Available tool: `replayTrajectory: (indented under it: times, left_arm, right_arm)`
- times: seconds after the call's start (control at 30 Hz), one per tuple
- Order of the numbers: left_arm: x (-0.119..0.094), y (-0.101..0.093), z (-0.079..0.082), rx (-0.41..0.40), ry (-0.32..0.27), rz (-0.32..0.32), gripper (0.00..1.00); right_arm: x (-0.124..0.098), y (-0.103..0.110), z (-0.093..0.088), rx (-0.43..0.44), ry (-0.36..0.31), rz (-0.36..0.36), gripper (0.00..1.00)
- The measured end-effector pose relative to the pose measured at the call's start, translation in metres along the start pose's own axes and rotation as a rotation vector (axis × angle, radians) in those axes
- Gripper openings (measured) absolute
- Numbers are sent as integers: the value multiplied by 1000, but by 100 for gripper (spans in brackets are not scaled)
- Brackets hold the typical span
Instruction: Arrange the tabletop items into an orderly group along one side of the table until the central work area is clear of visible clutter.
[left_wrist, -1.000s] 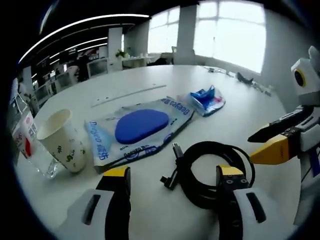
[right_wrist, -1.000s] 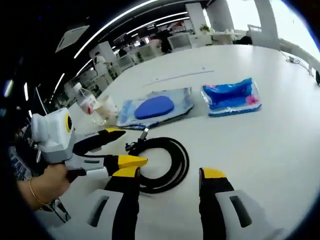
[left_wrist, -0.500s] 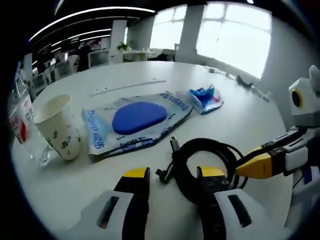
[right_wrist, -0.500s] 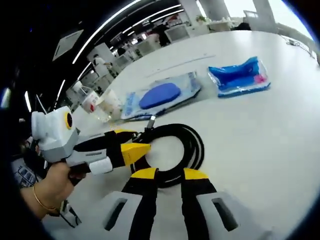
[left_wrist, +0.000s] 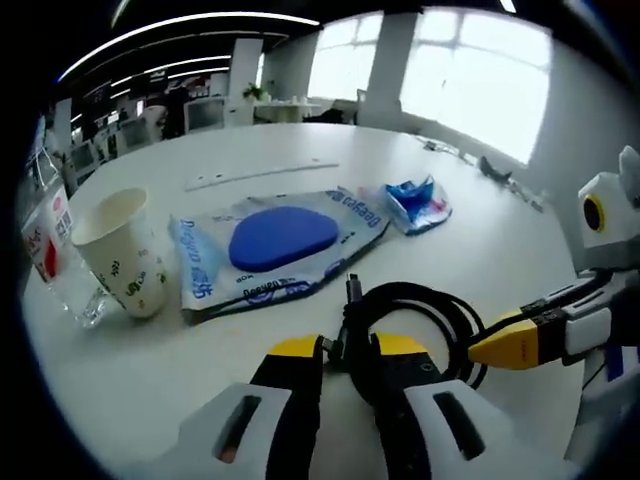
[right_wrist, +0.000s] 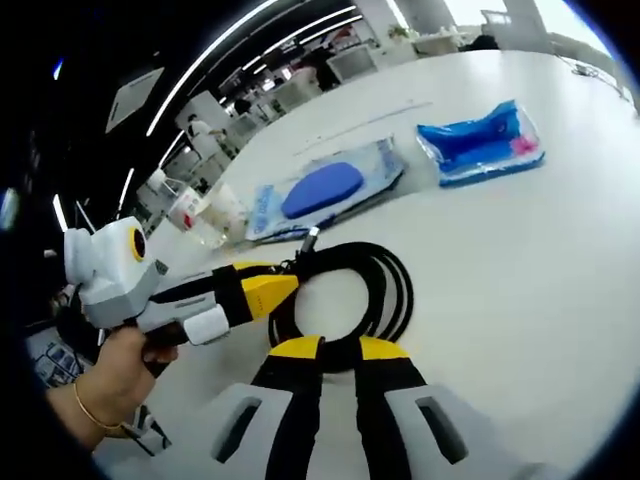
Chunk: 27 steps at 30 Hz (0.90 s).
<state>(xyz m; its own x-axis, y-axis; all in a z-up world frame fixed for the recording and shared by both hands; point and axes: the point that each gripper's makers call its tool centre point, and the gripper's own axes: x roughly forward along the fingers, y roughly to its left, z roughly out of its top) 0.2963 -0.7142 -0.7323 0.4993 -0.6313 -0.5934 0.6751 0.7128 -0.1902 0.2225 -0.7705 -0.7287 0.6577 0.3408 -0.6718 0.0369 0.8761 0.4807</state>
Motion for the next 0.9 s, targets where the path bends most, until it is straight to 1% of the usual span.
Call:
replayTrajectory:
  times: [0.17,0.33,0.4,0.5,0.57,0.73,0.77,0.8,0.83,0.9]
  left_arm:
    - [-3,-1,1,-14,-10,-1,13]
    - [-7,-6,4,-65,-26,-21,8]
    - [-8,-8,6,-74,-32,-26,7]
    - [-10,-14,8,-91,-43,-40,6]
    - [-10,-17,9,-105,-49,-46,6]
    - [-10,-27,14,-109,-64,-68,5]
    - [-9,-24,14,-96,-63,-48,4]
    - [-8,-29,16,-115,-73,-75,4]
    - [-8,-31,17,-129,-78,-84,4]
    - [-5,-35,15,-128,-72,-82,4]
  right_arm:
    - [-6,2,6,23,-28,14,4]
    - [-14,7,13,45,-61,22,2]
    - [-17,5,17,40,-72,22,2]
    - [-26,7,26,57,-108,34,1]
    - [-29,6,29,61,-116,36,1]
    - [-42,4,35,81,-145,36,0]
    - [-43,2,36,78,-149,29,0]
    - [-47,1,38,78,-157,32,0]
    - [-49,-1,39,87,-161,32,0]
    - [-51,-1,41,85,-161,41,0]
